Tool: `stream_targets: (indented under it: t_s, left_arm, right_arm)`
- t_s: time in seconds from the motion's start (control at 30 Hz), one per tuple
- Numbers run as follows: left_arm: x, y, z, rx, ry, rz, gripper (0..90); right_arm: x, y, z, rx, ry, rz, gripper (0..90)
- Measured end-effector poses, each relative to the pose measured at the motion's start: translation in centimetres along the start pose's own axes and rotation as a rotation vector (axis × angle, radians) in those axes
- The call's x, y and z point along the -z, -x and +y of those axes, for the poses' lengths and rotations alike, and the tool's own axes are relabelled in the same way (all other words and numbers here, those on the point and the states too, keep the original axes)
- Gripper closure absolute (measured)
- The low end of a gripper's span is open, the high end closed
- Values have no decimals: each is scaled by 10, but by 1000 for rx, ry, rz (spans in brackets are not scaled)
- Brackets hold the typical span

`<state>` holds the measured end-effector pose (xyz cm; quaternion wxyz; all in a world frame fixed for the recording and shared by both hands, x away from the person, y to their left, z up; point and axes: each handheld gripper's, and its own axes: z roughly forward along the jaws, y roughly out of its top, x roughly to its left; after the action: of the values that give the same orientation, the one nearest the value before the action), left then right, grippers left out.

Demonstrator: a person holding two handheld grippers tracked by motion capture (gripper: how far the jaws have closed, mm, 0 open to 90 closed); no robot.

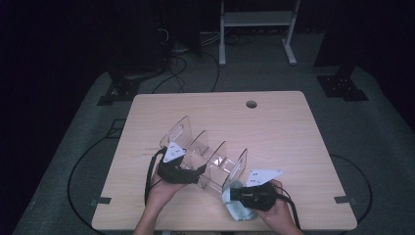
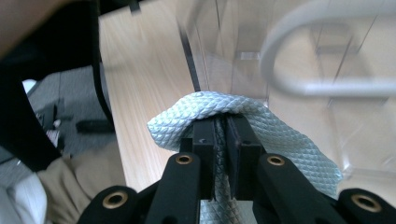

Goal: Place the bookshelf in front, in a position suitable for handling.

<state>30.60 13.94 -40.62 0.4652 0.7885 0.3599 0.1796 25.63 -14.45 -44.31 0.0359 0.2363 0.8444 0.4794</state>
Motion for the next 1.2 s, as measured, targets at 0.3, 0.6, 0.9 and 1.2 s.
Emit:
stream_targets:
  t_s: [0.3,0.6,0.9,1.2]
  left_arm:
    - [1,-1,0,8,-1,-9,73]
    - [1,0,1,-2,1,2,72]
    - [2,1,2,-17,2,15,71]
    - [4,1,3,-17,9,20,71]
  right_arm:
    - [-5,10,-9,-37,-21,-12,829]
    - [10,-1,5,6,55,-28,829]
    - [11,-3,8,17,68,-23,829]
    - [-11,9,-12,-30,-26,-19,829]
